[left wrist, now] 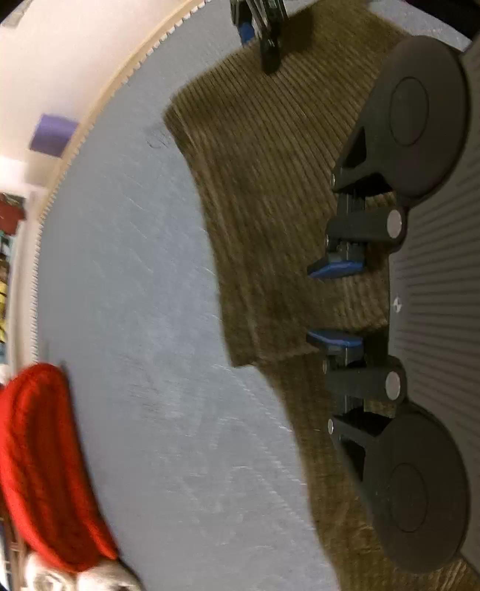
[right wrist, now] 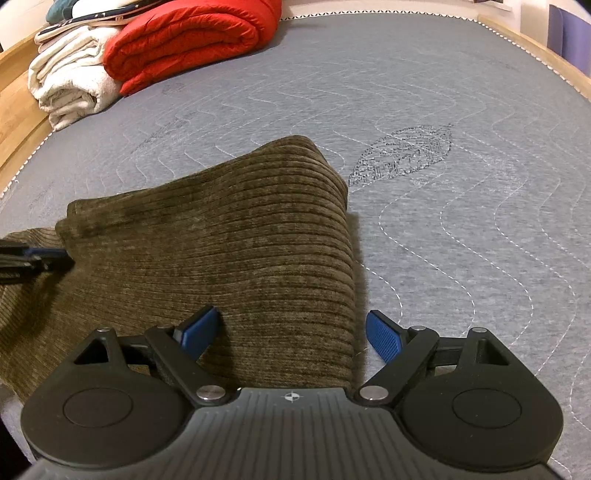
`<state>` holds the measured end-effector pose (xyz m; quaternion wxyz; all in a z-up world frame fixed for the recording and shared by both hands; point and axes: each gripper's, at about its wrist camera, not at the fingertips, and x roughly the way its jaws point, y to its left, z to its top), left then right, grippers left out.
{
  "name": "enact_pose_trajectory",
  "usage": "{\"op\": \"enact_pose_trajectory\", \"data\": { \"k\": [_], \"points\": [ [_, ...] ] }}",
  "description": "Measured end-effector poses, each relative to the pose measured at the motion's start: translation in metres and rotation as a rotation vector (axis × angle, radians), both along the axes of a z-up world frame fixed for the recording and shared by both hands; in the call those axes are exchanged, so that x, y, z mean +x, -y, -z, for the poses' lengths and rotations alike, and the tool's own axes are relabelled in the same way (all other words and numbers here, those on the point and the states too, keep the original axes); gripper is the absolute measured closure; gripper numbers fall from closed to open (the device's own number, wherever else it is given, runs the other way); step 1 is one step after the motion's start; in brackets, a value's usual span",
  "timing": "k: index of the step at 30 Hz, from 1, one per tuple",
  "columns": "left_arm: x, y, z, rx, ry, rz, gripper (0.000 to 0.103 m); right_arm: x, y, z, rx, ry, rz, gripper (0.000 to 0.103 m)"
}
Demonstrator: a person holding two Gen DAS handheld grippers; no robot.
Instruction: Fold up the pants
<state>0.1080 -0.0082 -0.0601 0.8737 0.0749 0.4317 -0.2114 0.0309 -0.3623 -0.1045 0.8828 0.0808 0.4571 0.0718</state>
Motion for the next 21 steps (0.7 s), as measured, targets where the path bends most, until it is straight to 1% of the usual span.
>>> {"op": "enact_pose_trajectory", "data": {
  "k": [3,5,7,9,10,11,12,13,15,18,20,21],
  "points": [
    [-0.01,0.001,-0.012,-0.045,0.021,0.034,0.066,-0.003,0.0,-0.001,0.001,0.005,0.009,0.016],
    [-0.021,0.003,-0.017,-0.049,0.022,0.069,0.065,-0.005,0.0,-0.002,-0.003,0.011,0.014,0.016],
    [-0.031,0.003,-0.017,-0.041,0.023,0.106,0.055,-0.009,0.002,-0.004,-0.004,0.02,0.025,0.016],
    [-0.032,0.002,-0.013,-0.036,0.004,0.155,0.048,-0.014,0.004,-0.005,0.0,0.021,0.039,0.016],
    [-0.033,0.005,-0.007,-0.011,-0.024,0.166,0.048,-0.016,0.006,-0.004,0.007,0.017,0.048,0.016],
    [-0.031,0.005,0.005,0.039,-0.05,0.152,0.048,-0.018,0.007,-0.002,0.017,0.009,0.055,0.015],
    [-0.03,0.005,0.014,0.09,-0.06,0.137,0.037,-0.019,0.007,0.0,0.03,-0.003,0.064,0.015],
    [-0.028,0.003,0.018,0.093,-0.074,0.125,0.034,-0.02,0.008,0.002,0.04,-0.016,0.075,0.015],
    [-0.025,-0.002,0.014,0.051,-0.098,0.09,0.034,-0.023,0.011,0.002,0.064,-0.046,0.115,0.015],
    [-0.031,-0.002,-0.002,0.06,-0.027,0.071,0.034,-0.033,0.007,-0.009,0.048,-0.057,0.161,0.015],
    [-0.035,-0.001,-0.011,0.026,0.013,0.073,0.03,-0.043,0.001,-0.013,0.032,-0.058,0.183,0.014],
    [-0.037,0.0,-0.015,0.012,0.031,0.072,0.024,-0.049,-0.003,-0.012,0.034,-0.059,0.188,0.013]
  ]
}}
